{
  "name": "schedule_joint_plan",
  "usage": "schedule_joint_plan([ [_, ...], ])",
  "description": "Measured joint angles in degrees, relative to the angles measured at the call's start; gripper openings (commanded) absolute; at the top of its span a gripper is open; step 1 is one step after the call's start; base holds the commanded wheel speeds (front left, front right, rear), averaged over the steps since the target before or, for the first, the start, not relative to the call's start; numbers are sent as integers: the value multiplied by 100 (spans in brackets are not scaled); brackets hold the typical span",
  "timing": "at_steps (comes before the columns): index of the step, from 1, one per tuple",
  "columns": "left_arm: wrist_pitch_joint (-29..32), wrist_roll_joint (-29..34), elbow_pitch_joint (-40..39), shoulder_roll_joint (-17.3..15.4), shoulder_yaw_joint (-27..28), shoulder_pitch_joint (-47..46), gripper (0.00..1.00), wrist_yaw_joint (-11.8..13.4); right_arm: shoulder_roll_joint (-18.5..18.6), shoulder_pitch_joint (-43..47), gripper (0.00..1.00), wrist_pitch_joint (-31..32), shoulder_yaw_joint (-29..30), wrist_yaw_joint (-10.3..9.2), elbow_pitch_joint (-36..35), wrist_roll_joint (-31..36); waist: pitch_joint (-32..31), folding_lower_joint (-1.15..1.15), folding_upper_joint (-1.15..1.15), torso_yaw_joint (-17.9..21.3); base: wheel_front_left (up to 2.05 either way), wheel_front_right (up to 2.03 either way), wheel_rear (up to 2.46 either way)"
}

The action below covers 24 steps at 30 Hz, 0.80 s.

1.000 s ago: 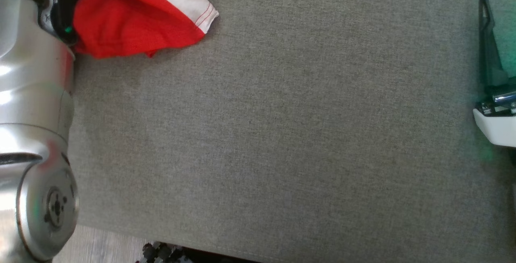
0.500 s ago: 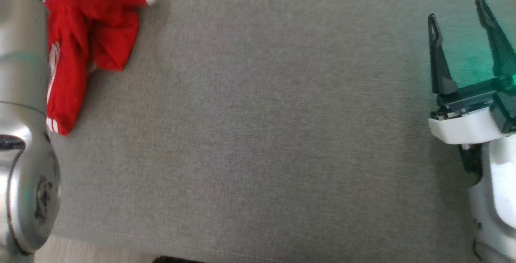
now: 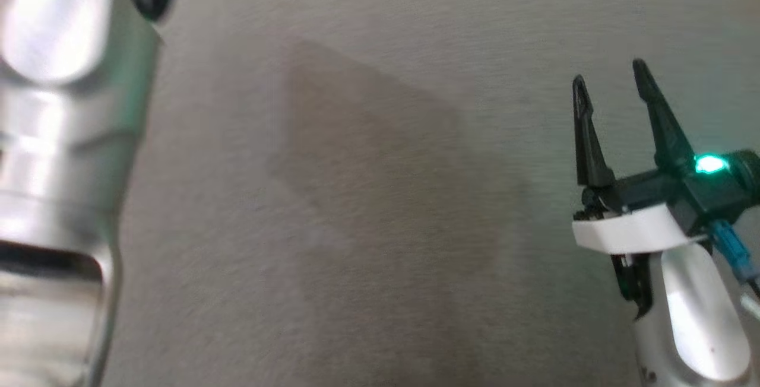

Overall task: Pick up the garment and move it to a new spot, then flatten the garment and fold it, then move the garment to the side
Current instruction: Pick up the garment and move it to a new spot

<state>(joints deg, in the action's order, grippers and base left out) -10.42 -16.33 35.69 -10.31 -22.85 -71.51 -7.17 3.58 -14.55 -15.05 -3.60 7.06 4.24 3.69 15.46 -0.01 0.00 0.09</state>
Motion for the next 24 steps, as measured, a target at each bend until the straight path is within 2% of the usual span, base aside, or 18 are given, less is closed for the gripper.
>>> schedule_joint_plan([
  [7, 177, -397, -528, 314, -586, 822, 0, -42, -32, 226, 100, 0, 30, 0, -45, -301, -299, 0, 0, 954, 0, 0, 0],
  [12, -170, -377, -367, 556, -1020, 1931, 0, 55, -40, 226, 100, 0, 37, 0, -103, -633, -300, 0, 0, 1558, 0, 0, 0],
  [15, -325, -377, -140, 708, -1310, 2685, 0, 145, -41, 230, 100, 0, 34, 0, -98, -680, -198, 0, 0, 1783, 0, 0, 0],
  [19, -383, -378, 269, 776, -1849, 3611, 0, 210, -47, 239, 100, 0, 144, 0, -92, -680, -4, 2, 0, 1841, 0, 0, 0],
  [20, -387, -382, 367, 771, -1989, 3799, 5, 207, -47, 241, 100, 0, 159, 0, -82, -680, 24, 2, 0, 1802, 0, 0, 0],
  [21, -390, -450, 411, 762, -2125, 3948, 38, 197, -48, 240, 100, 0, 160, 0, -78, -678, 43, 2, 0, 1751, 0, 0, 0],
  [22, -406, -579, 387, 750, -2270, 4061, 100, 163, -52, 241, 100, 0, 140, 0, -71, -672, 59, 1, 0, 1692, 0, 0, 0],
  [24, -410, -814, 119, 740, -2451, 4195, 100, 172, -62, 242, 100, 0, 141, 0, -52, -649, 79, 2, 0, 1557, 0, 0, 0],
])
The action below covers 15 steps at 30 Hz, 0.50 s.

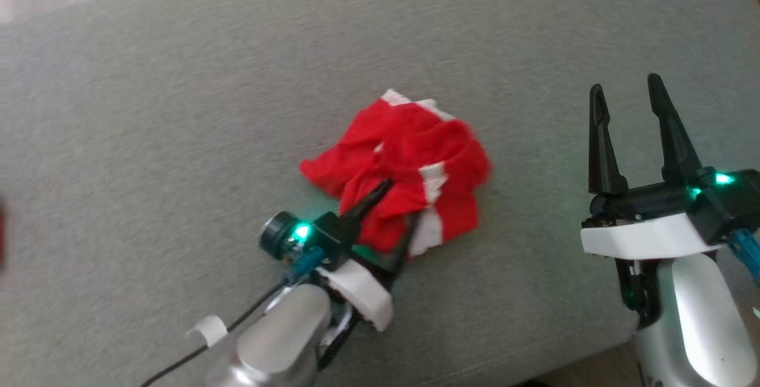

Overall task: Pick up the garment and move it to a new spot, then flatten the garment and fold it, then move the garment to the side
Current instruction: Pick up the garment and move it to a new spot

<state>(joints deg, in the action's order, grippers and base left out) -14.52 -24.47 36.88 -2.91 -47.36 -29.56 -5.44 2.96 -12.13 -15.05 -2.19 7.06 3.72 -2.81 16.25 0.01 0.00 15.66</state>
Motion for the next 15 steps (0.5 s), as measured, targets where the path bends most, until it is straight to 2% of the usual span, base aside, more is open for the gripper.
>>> schedule_joint_plan([
  [4, -1, 46, -791, 9, -41, 13, 100, 390, -2, 44, 100, 0, 83, 0, 105, 136, -59, 0, 0, -330, 0, 0, 0],
  [8, -2, 415, -1568, 7, 353, 362, 100, 747, -15, 372, 100, 1, 118, 0, 334, 230, -358, -1, 0, -598, 0, 0, 0],
  [10, -11, 561, -1974, 8, 699, 784, 100, 901, -16, 620, 100, 1, 162, 0, 446, 277, -556, -1, 0, -726, 0, 0, 0],
  [12, -10, 443, -2420, 3, 1295, 1390, 100, 931, -20, 844, 100, 2, 219, 0, 535, 280, -770, -1, 0, -852, 0, 0, 0],
  [15, -10, 779, -2832, -99, 2124, 2264, 100, 1140, -22, 1111, 100, 2, 249, 0, 569, 197, -1103, -2, 0, -1019, 0, 0, 0],
])
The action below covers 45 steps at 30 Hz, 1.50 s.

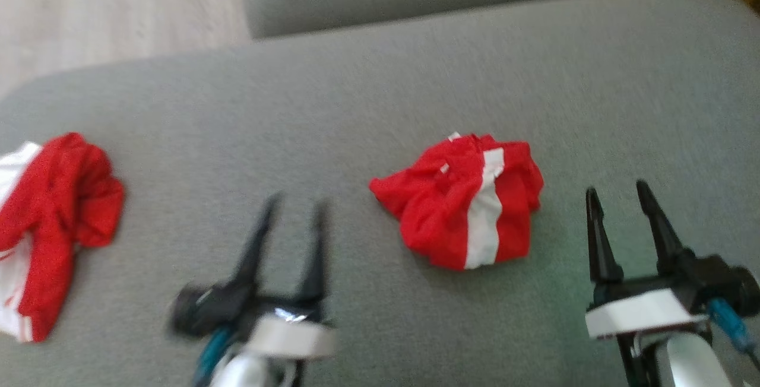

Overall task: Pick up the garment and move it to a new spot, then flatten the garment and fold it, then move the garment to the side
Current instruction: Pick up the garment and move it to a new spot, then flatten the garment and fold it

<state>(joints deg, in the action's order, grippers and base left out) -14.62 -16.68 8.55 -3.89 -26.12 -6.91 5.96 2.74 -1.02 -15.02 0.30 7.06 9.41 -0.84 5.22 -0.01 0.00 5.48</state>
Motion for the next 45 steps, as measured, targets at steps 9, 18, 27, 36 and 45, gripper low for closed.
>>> schedule_joint_plan([
  [9, -1, 524, -638, 57, 1159, 1414, 100, 52, -23, 708, 100, 18, -319, 0, -283, 113, -626, 0, 0, -462, 0, 0, 0],
  [18, -1, 739, -714, 60, 1053, 1578, 100, 116, -22, 785, 100, 18, -401, 0, -339, 49, -800, 0, 0, -631, 0, 0, 0],
  [27, -1, 1018, -655, 62, 981, 1569, 100, 331, -22, 938, 100, 18, -543, 0, -246, -19, -864, 1, 0, -544, 0, 0, 0],
  [36, -1, 1010, -600, 62, 969, 1556, 100, 343, -22, 938, 100, 18, -563, 0, -210, -85, -856, 1, 0, -507, 0, 0, 0],
  [45, -1, 949, -567, 62, 938, 1556, 100, 301, -22, 937, 100, 18, -633, 0, -210, -224, -821, 1, 0, -423, 0, 0, 0],
])
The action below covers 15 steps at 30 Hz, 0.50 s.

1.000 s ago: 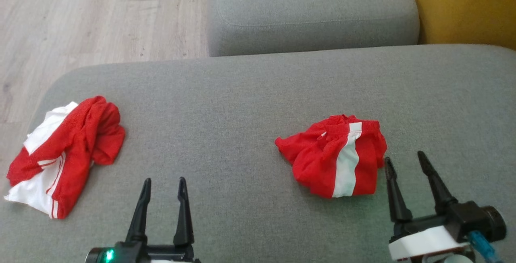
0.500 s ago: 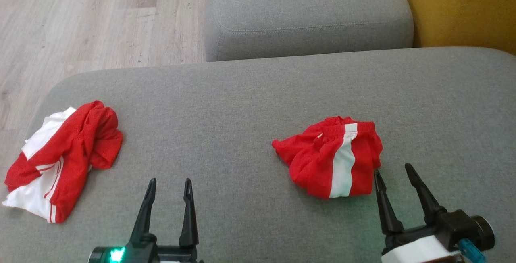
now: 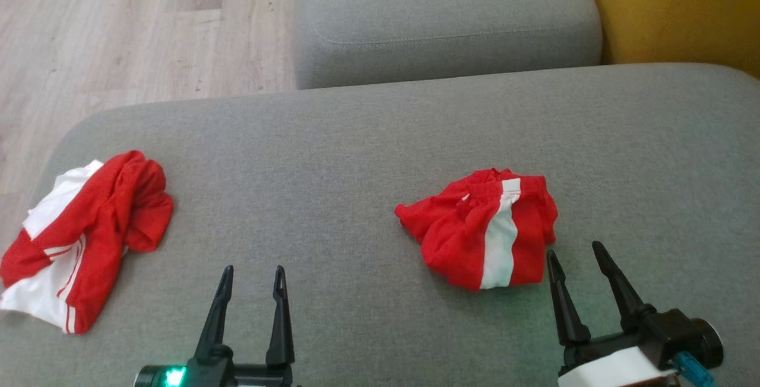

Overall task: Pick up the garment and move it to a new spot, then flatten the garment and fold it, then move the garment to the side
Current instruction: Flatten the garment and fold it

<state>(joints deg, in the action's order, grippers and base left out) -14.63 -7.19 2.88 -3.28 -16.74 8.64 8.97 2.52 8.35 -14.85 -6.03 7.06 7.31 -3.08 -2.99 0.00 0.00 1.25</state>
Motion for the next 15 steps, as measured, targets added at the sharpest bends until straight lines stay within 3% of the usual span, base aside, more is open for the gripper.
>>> schedule_joint_plan([
  [6, 1, -215, 208, 1, -320, -322, 100, -405, 0, -19, 100, 0, -65, 0, -2, 5, 144, 0, 0, 161, 0, 0, 0],
  [12, 0, -579, 853, 7, -1106, -1656, 100, -1303, 1, -231, 100, 0, -170, 0, -49, 13, 417, 0, 0, 473, 0, 0, 0],
  [15, 0, -653, 1526, 9, -1747, -2618, 100, -1541, 1, -430, 100, 0, -200, 0, -116, 11, 691, 1, 0, 622, 0, 0, 0],
])
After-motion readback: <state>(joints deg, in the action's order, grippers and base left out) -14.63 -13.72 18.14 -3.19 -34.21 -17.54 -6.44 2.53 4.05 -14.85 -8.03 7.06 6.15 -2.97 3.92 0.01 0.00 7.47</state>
